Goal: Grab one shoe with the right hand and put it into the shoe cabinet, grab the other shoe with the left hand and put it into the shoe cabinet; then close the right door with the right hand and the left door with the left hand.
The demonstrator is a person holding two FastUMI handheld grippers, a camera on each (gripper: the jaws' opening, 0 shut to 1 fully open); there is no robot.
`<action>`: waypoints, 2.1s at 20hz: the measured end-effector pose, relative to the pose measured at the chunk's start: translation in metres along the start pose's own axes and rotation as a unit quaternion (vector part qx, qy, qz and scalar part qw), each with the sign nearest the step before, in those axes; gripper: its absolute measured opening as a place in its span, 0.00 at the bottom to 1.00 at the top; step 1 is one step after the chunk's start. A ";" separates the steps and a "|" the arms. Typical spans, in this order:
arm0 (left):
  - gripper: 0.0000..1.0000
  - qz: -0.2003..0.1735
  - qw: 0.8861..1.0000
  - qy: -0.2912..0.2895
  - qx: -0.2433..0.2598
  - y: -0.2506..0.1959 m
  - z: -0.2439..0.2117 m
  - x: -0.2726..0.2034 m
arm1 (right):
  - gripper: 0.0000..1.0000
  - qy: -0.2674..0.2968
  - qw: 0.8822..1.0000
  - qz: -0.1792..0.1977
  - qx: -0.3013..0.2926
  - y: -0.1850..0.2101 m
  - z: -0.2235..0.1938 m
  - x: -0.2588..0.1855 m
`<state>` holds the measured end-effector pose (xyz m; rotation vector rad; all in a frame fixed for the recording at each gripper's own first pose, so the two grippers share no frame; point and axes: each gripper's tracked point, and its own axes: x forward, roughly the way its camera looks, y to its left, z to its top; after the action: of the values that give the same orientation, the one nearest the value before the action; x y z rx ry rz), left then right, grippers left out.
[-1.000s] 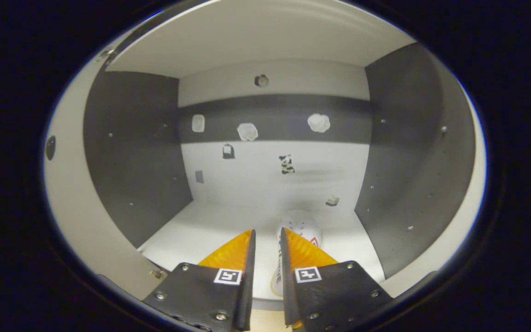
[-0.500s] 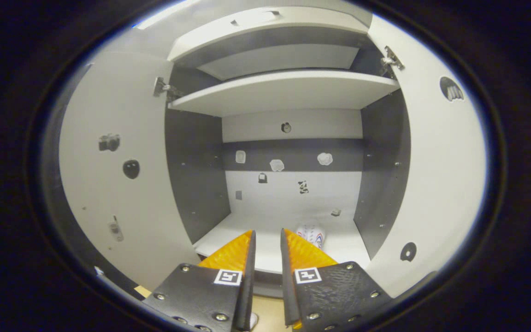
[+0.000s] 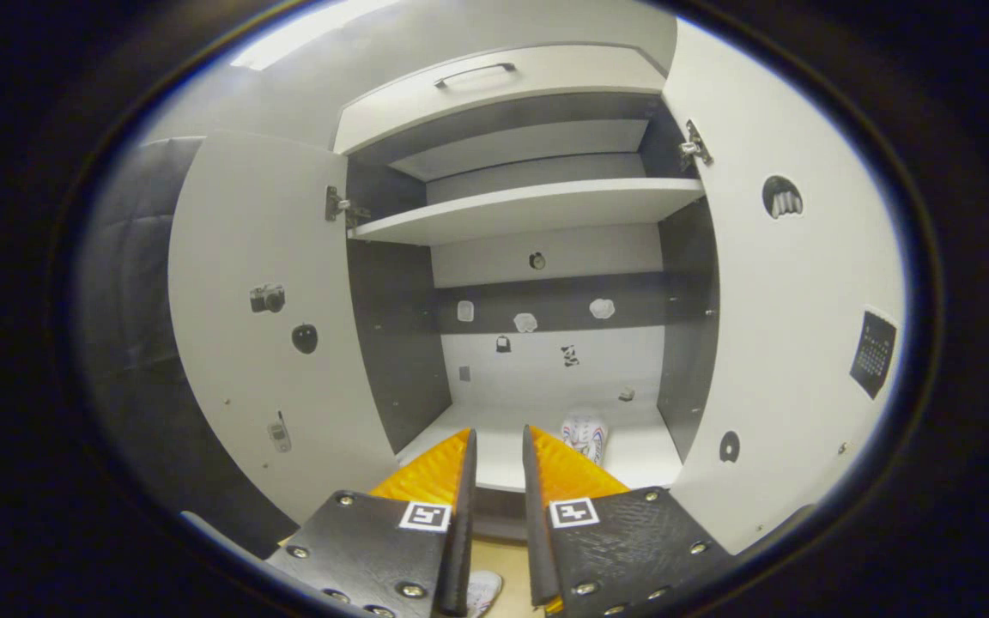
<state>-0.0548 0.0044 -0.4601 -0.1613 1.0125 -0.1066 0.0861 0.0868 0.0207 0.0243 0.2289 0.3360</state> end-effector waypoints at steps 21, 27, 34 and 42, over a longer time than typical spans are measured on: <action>0.02 -0.011 0.999 0.031 -0.028 0.000 -0.002 0.021 | 0.28 0.012 1.000 -0.013 -0.008 -0.018 -0.014 -0.012; 0.02 -0.043 0.997 -0.061 0.007 -0.021 0.089 -0.051 | 0.28 0.011 1.000 -0.016 -0.002 -0.022 -0.017 -0.024; 0.01 -0.084 0.972 -0.218 0.039 -0.054 0.257 -0.163 | 0.28 -0.014 1.000 -0.018 0.009 -0.024 -0.010 -0.045; 0.01 -0.088 0.944 -0.313 0.050 -0.089 0.402 -0.178 | 0.28 -0.042 0.999 -0.027 0.021 -0.028 -0.002 -0.071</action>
<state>0.1921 -0.0200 -0.0859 -0.1777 0.3535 -0.2521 0.0293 0.0366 0.0328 0.0732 0.1532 0.2760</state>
